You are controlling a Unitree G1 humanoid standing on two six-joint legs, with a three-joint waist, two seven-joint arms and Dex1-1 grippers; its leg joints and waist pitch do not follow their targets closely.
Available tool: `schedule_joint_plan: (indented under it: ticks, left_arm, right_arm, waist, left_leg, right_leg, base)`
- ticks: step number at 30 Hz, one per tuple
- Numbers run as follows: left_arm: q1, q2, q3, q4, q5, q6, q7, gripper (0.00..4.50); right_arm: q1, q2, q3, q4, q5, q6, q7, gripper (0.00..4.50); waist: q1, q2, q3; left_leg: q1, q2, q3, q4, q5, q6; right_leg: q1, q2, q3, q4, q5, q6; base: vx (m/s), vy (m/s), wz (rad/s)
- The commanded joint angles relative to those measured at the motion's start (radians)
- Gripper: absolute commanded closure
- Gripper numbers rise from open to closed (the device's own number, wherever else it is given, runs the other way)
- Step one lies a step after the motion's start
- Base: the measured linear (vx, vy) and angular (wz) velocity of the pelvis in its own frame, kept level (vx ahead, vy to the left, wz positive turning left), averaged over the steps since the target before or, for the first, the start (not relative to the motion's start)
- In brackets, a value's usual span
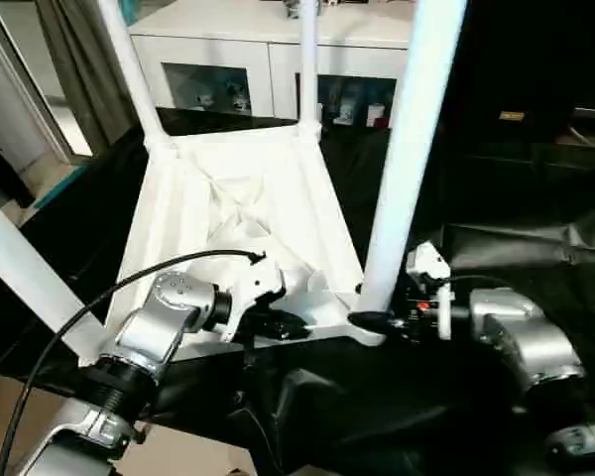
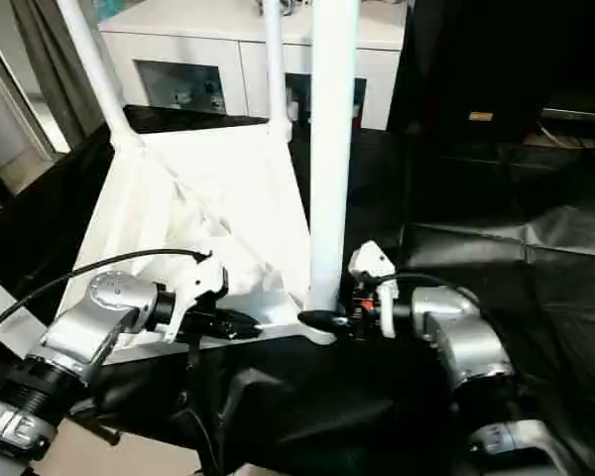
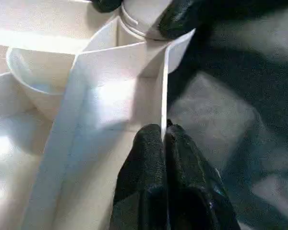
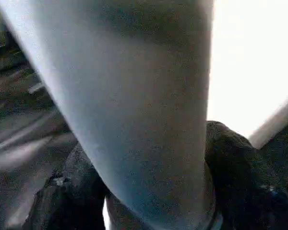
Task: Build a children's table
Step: Rotate leg to tighten
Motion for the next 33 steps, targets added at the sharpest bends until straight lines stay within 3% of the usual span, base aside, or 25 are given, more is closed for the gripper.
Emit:
schedule_joint_plan:
  ticks: [1,3,6,8,9,11,12,13,15,16,17,20,27,29,30,31,33]
  left_arm:
    - [-0.028,-0.063,-0.009,0.004,0.003,-0.014,0.089,4.5]
    - [-0.034,-0.09,0.005,0.025,0.015,-0.017,0.16,4.5]
    - [-0.029,-0.175,0.031,0.033,0.016,0.003,0.292,4.5]
    - [-0.026,-0.193,0.034,0.03,0.013,0.008,0.31,4.5]
    - [0.002,-0.229,0.01,-0.001,0.009,0.01,0.303,4.5]
    - [0.008,-0.235,0.004,-0.008,0.008,0.009,0.299,4.5]
    - [0.012,-0.233,-0.002,-0.015,0.005,0.008,0.287,4.5]
    - [0.017,-0.229,-0.011,-0.025,0.002,0.006,0.27,4.5]
    - [0.018,-0.22,-0.014,-0.028,-0.001,0.004,0.255,4.5]
    - [0.017,-0.208,-0.017,-0.028,-0.001,-0.007,0.233,4.5]
    - [0.019,-0.197,-0.019,-0.032,0.0,-0.01,0.219,4.5]
    - [0.028,-0.164,-0.016,-0.059,-0.01,-0.008,0.172,4.5]
    - [0.05,-0.058,-0.043,-0.123,-0.056,0.019,-0.035,4.5]
    - [0.045,-0.026,-0.053,-0.12,-0.06,0.028,-0.092,4.5]
    - [0.043,-0.022,-0.054,-0.118,-0.061,0.029,-0.099,4.5]
    - [0.034,-0.006,-0.062,-0.107,-0.057,0.027,-0.123,4.5]
    - [0.024,0.0,-0.065,-0.092,-0.049,0.021,-0.126,4.5]
  right_arm:
    - [0.023,0.062,0.035,0.089,-0.063,0.029,-0.172,1.95]
    - [0.027,0.097,0.02,0.095,-0.066,0.04,-0.248,1.96]
    - [0.044,0.165,0.009,0.076,-0.075,0.063,-0.362,1.96]
    - [0.047,0.178,0.011,0.07,-0.079,0.068,-0.382,1.96]
    - [0.066,0.203,0.054,0.047,-0.101,0.016,-0.348,1.4]
    - [0.066,0.203,0.066,0.046,-0.106,0.002,-0.344,1.26]
    - [0.063,0.2,0.062,0.043,-0.092,0.011,-0.327,1.24]
    - [0.058,0.188,0.06,0.032,-0.071,0.02,-0.296,1.17]
    - [0.055,0.167,0.066,0.017,-0.063,0.02,-0.26,0.92]
    - [0.055,0.131,0.076,0.004,-0.065,0.009,-0.208,0.92]
    - [0.056,0.112,0.079,0.0,-0.063,0.002,-0.178,0.92]
    - [0.054,0.058,0.082,-0.006,-0.048,-0.005,-0.076,0.92]
    - [0.039,-0.046,0.077,-0.035,-0.017,0.018,0.121,0.92]
    - [0.032,-0.076,0.082,-0.034,-0.015,0.018,0.171,0.92]
    - [0.031,-0.079,0.082,-0.032,-0.016,0.017,0.176,0.92]
    - [0.026,-0.087,0.077,-0.028,-0.011,0.018,0.189,0.92]
    - [0.022,-0.087,0.07,-0.028,0.0,0.03,0.193,1.06]
  waist:
    - [-0.011,0.001,-0.032]
    - [-0.027,0.002,-0.024]
    - [-0.034,-0.001,-0.022]
    - [-0.034,-0.002,-0.024]
    - [-0.034,-0.004,-0.028]
    - [-0.031,-0.004,-0.033]
    - [-0.031,-0.003,-0.034]
    - [-0.032,0.001,-0.036]
    - [-0.031,-0.002,-0.039]
    - [-0.03,-0.014,-0.039]
    - [-0.023,-0.017,-0.041]
    - [-0.013,-0.012,-0.045]
    - [-0.007,-0.012,-0.063]
    - [-0.007,-0.009,-0.064]
    - [-0.009,-0.009,-0.055]
    - [-0.01,-0.023,-0.054]
    - [-0.003,-0.015,-0.049]
  left_leg:
    - [0.009,0.05,-0.037,-0.093,-0.325,-0.015]
    - [0.031,0.05,-0.041,-0.097,-0.444,-0.048]
    - [0.035,0.048,-0.043,-0.099,-0.45,-0.045]
    - [0.039,0.049,-0.043,-0.1,-0.447,-0.041]
    - [0.029,0.05,-0.043,-0.104,-0.414,-0.028]
    - [0.021,0.052,-0.04,-0.105,-0.35,-0.007]
    - [0.022,0.052,-0.038,-0.104,-0.341,-0.004]
    - [0.018,0.05,-0.037,-0.103,-0.322,0.007]
    - [0.017,0.05,-0.034,-0.099,-0.295,0.022]
    - [0.018,0.05,-0.032,-0.097,-0.287,0.031]
    - [0.016,0.05,-0.03,-0.092,-0.253,0.05]
    - [0.013,0.053,-0.028,-0.086,-0.197,0.077]
    - [0.001,0.049,-0.025,-0.057,-0.015,0.176]
    - [0.001,0.051,-0.025,-0.053,-0.005,0.188]
    - [-0.001,0.054,-0.024,-0.057,-0.047,0.182]
    - [0.001,0.055,-0.022,-0.058,-0.067,0.174]
    - [0.005,0.06,-0.024,-0.067,-0.126,0.137]
  right_leg:
    - [0.038,-0.067,0.035,-0.087,-0.294,-0.217]
    - [0.02,-0.066,0.04,-0.109,-0.466,-0.159]
    - [0.016,-0.067,0.044,-0.12,-0.518,-0.134]
    - [0.013,-0.067,0.046,-0.123,-0.516,-0.131]
    - [0.023,-0.066,0.044,-0.12,-0.464,-0.132]
    - [0.028,-0.064,0.046,-0.115,-0.365,-0.146]
    - [0.025,-0.063,0.046,-0.113,-0.343,-0.153]
    - [0.033,-0.062,0.045,-0.106,-0.287,-0.172]
    - [0.035,-0.062,0.044,-0.102,-0.241,-0.186]
    - [0.035,-0.061,0.045,-0.103,-0.231,-0.189]
    - [0.038,-0.064,0.046,-0.099,-0.209,-0.198]
    - [0.039,-0.065,0.044,-0.093,-0.165,-0.211]
    - [0.043,-0.055,0.032,-0.054,0.129,-0.274]
    - [0.039,-0.054,0.03,-0.051,0.141,-0.281]
    - [0.035,-0.054,0.029,-0.057,0.082,-0.285]
    - [0.036,-0.054,0.03,-0.061,0.05,-0.283]
    - [0.031,-0.058,0.034,-0.066,-0.064,-0.276]
  base:
    - [0.0,0.0,0.0]
    - [0.0,0.0,0.0]
    - [0.0,0.0,0.0]
    - [0.0,0.0,0.0]
    - [0.0,0.0,0.0]
    - [0.0,0.0,0.0]
    - [0.0,0.0,0.0]
    - [0.0,0.0,0.0]
    - [0.0,0.0,0.0]
    - [0.0,0.0,0.0]
    - [0.0,0.0,0.0]
    - [0.0,0.0,0.0]
    - [0.0,0.0,0.0]
    - [0.0,0.0,0.0]
    - [0.0,0.0,0.0]
    - [0.0,0.0,0.0]
    - [0.0,0.0,0.0]
